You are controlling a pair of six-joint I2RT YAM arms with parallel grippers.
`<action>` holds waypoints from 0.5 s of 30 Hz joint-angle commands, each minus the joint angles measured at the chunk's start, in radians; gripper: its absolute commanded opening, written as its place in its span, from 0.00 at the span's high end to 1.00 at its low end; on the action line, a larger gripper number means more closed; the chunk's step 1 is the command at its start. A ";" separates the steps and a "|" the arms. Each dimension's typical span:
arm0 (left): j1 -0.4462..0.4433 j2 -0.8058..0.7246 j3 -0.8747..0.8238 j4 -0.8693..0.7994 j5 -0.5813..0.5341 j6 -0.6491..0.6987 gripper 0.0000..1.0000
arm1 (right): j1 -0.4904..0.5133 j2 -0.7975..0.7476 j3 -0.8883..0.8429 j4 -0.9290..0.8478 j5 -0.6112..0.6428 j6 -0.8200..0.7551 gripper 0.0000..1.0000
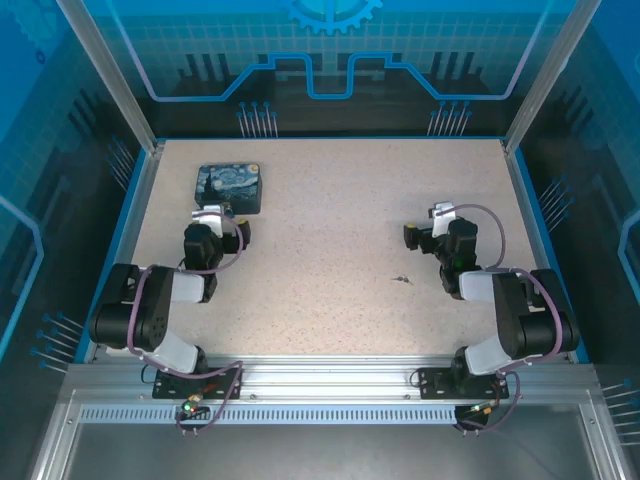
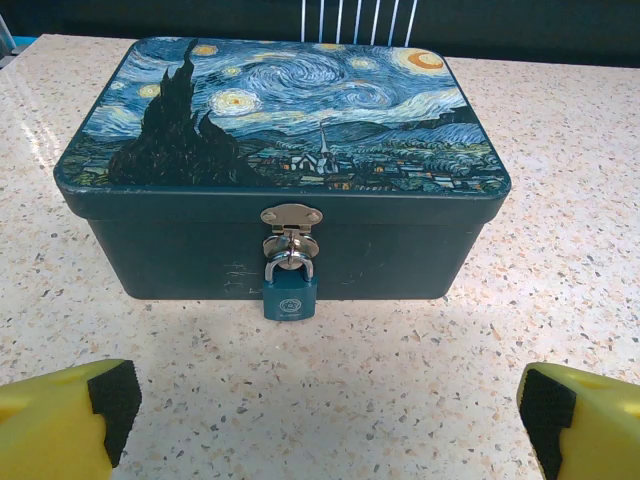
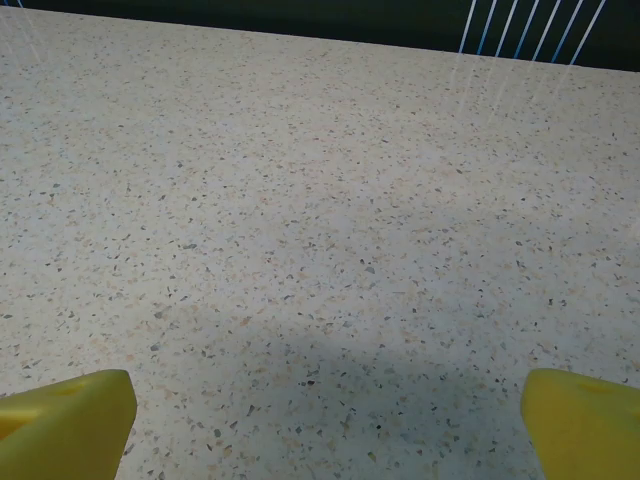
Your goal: Unlock a padlock with a key
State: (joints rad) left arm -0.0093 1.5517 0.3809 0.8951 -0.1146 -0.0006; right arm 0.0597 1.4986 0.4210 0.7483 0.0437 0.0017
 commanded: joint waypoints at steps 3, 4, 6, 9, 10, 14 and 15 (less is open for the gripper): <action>0.001 -0.002 0.002 0.019 -0.004 -0.009 0.01 | -0.006 0.006 0.013 0.000 -0.006 -0.010 0.00; 0.002 -0.002 0.002 0.018 -0.002 -0.009 0.01 | -0.007 0.006 0.012 0.000 -0.005 -0.012 0.00; 0.002 -0.002 0.002 0.018 -0.002 -0.009 0.01 | -0.006 0.006 0.013 0.000 -0.006 -0.011 0.00; 0.002 -0.002 0.003 0.016 -0.002 -0.009 0.01 | -0.006 0.006 0.013 0.000 -0.006 -0.010 0.00; 0.002 -0.002 0.004 0.015 -0.002 -0.008 0.01 | -0.007 0.006 0.013 0.000 -0.007 -0.010 0.00; 0.002 -0.002 0.004 0.014 -0.002 -0.009 0.01 | -0.008 0.006 0.013 0.000 -0.007 -0.009 0.00; 0.002 -0.002 0.003 0.013 -0.002 -0.010 0.01 | -0.008 0.006 0.013 0.000 -0.008 -0.009 0.00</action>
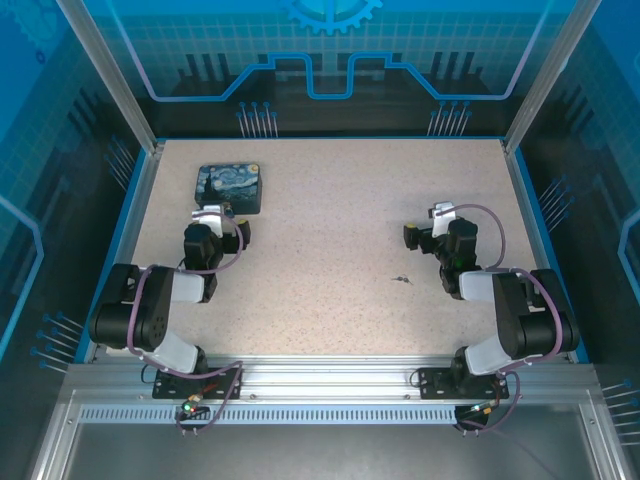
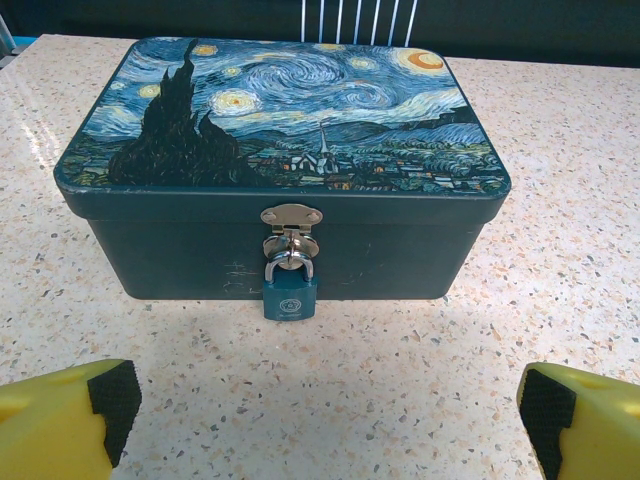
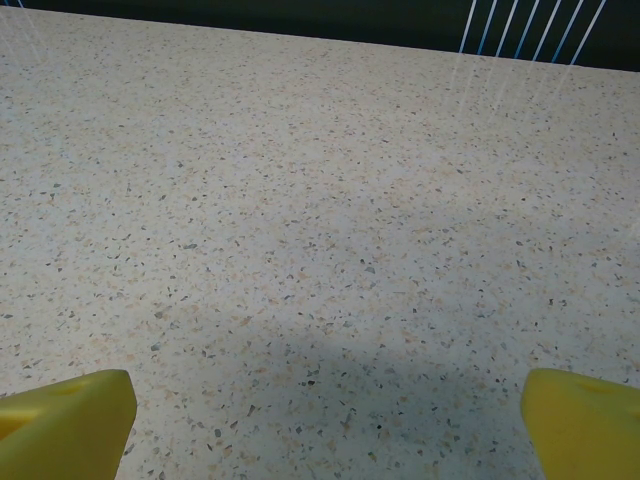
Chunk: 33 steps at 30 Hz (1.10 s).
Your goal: Unlock a padlock with a key
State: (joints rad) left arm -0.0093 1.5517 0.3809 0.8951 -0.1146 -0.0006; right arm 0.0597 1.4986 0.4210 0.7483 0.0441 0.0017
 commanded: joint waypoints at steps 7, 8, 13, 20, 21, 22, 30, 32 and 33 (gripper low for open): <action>0.002 -0.002 0.002 0.018 -0.001 -0.010 0.01 | -0.018 0.005 0.012 0.003 -0.030 -0.003 0.00; 0.002 -0.002 0.002 0.019 0.002 -0.009 0.01 | -0.018 0.005 0.011 0.003 -0.030 -0.005 0.00; -0.003 -0.030 -0.024 0.049 0.007 0.000 0.01 | -0.018 -0.059 0.051 -0.115 -0.014 0.000 0.00; -0.004 -0.169 0.054 -0.206 -0.049 -0.017 0.01 | -0.022 -0.189 0.194 -0.453 0.061 0.121 0.00; -0.004 -0.185 0.076 -0.257 -0.051 -0.018 0.01 | -0.026 -0.209 0.205 -0.471 0.070 0.168 0.00; -0.004 -0.204 0.106 -0.320 -0.046 -0.024 0.01 | -0.032 -0.234 0.226 -0.537 0.092 0.235 0.00; -0.003 -0.241 0.357 -0.704 -0.046 -0.157 0.01 | -0.096 -0.242 0.416 -0.888 0.009 0.416 0.00; 0.001 -0.214 0.435 -0.778 -0.062 -0.178 0.01 | -0.089 -0.243 0.441 -0.937 -0.031 0.414 0.00; 0.004 -0.198 0.464 -0.803 -0.065 -0.180 0.01 | -0.083 -0.246 0.446 -0.949 -0.050 0.411 0.00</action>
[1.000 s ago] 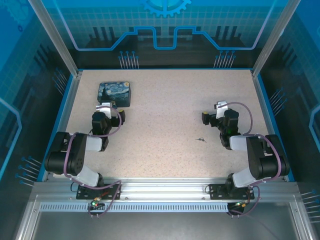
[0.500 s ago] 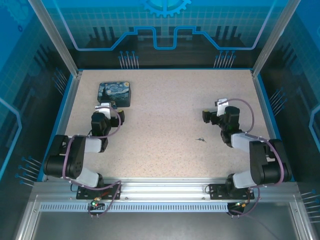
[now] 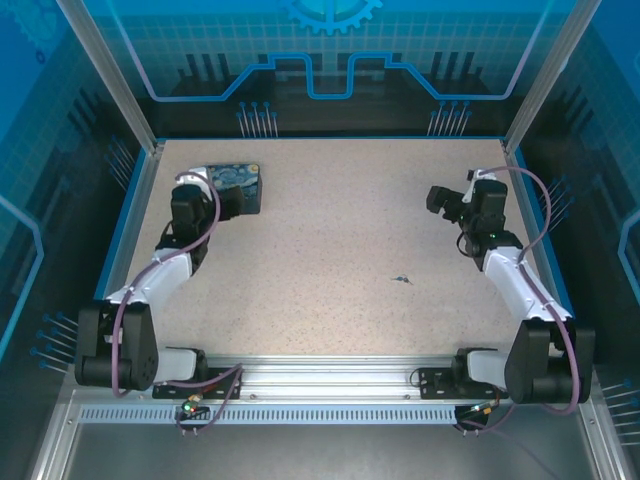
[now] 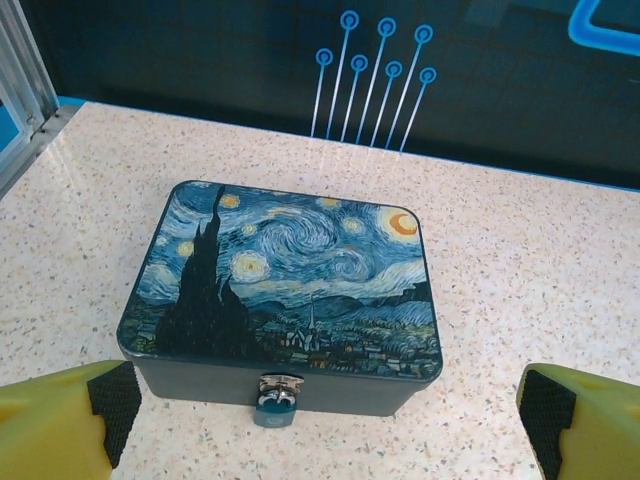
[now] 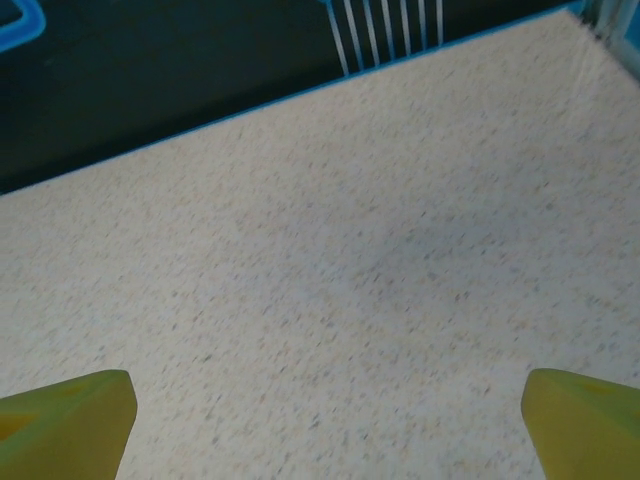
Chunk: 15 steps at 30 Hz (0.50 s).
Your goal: Unlock a padlock with a key
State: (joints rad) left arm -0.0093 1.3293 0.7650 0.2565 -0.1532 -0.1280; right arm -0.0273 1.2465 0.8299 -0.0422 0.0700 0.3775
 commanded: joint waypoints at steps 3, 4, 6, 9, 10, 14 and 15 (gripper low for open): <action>0.013 0.093 0.202 -0.258 -0.052 -0.066 0.01 | 0.031 -0.007 0.044 -0.210 -0.073 0.052 0.00; 0.022 0.118 0.247 -0.293 -0.050 -0.077 0.01 | 0.038 -0.017 0.044 -0.222 -0.073 0.052 0.00; 0.039 0.164 0.325 -0.351 -0.053 -0.101 0.01 | 0.055 -0.038 0.044 -0.241 -0.044 0.077 0.00; 0.072 0.242 0.442 -0.439 -0.022 -0.140 0.01 | 0.067 -0.066 0.044 -0.266 -0.038 0.095 0.00; 0.083 0.272 0.483 -0.468 -0.006 -0.149 0.01 | 0.071 -0.074 0.044 -0.277 -0.041 0.095 0.00; 0.127 0.385 0.619 -0.568 0.044 -0.166 0.01 | 0.097 -0.114 0.043 -0.288 -0.090 0.086 0.00; 0.141 0.416 0.651 -0.589 0.059 -0.173 0.01 | 0.110 -0.124 0.043 -0.290 -0.086 0.092 0.00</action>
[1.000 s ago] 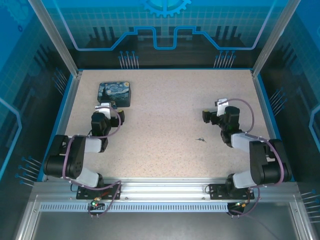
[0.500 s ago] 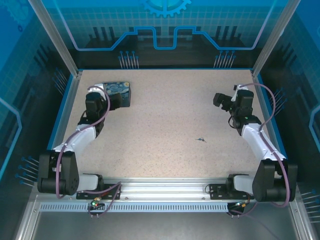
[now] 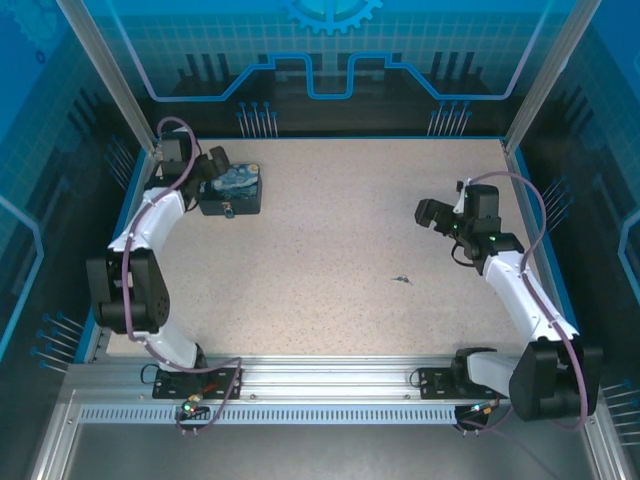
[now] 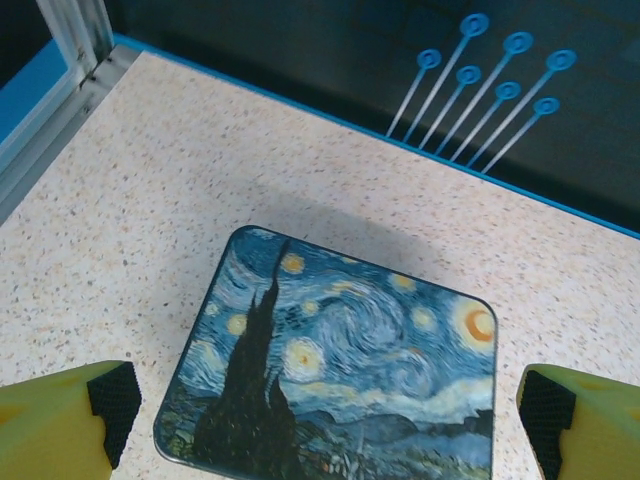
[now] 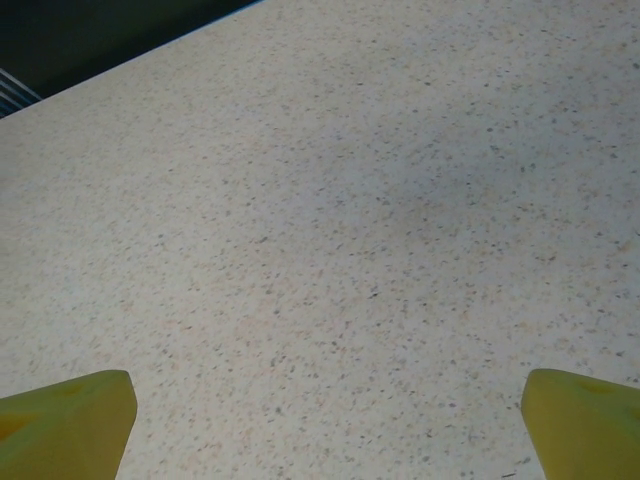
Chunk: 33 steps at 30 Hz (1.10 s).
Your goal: Unlock a padlock with a key
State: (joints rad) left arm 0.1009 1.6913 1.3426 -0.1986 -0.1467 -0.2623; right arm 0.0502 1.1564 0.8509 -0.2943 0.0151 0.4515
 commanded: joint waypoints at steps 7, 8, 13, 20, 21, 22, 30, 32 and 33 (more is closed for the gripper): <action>0.119 0.246 0.242 -0.220 0.146 -0.086 0.01 | 0.062 -0.049 0.021 -0.040 -0.059 0.068 0.00; 0.124 0.270 0.263 -0.228 0.149 -0.089 0.01 | 0.064 -0.045 0.023 -0.045 -0.065 0.070 0.00; 0.128 0.383 0.363 -0.263 0.165 -0.074 0.01 | 0.077 -0.030 0.063 -0.069 -0.057 0.079 0.00; 0.116 0.501 0.473 -0.284 0.278 -0.080 0.01 | 0.095 -0.046 0.068 -0.093 -0.033 0.049 0.00; 0.107 0.506 0.476 -0.281 0.291 -0.078 0.01 | 0.104 -0.052 0.064 -0.094 -0.011 0.053 0.00; 0.094 0.508 0.476 -0.274 0.298 -0.069 0.01 | 0.110 -0.057 0.059 -0.095 0.008 0.048 0.00; -0.064 0.448 0.422 -0.242 0.342 -0.005 0.01 | 0.122 -0.071 0.016 -0.073 -0.029 0.040 0.00; -0.120 0.411 0.382 -0.220 0.343 -0.009 0.01 | 0.123 -0.058 0.007 -0.067 -0.054 0.045 0.00; -0.149 0.389 0.351 -0.199 0.346 -0.020 0.01 | 0.124 -0.050 0.005 -0.062 -0.065 0.048 0.00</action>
State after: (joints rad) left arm 0.0204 2.1693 1.7412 -0.4202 0.1406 -0.2893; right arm 0.1593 1.0973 0.8768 -0.3634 -0.0074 0.5011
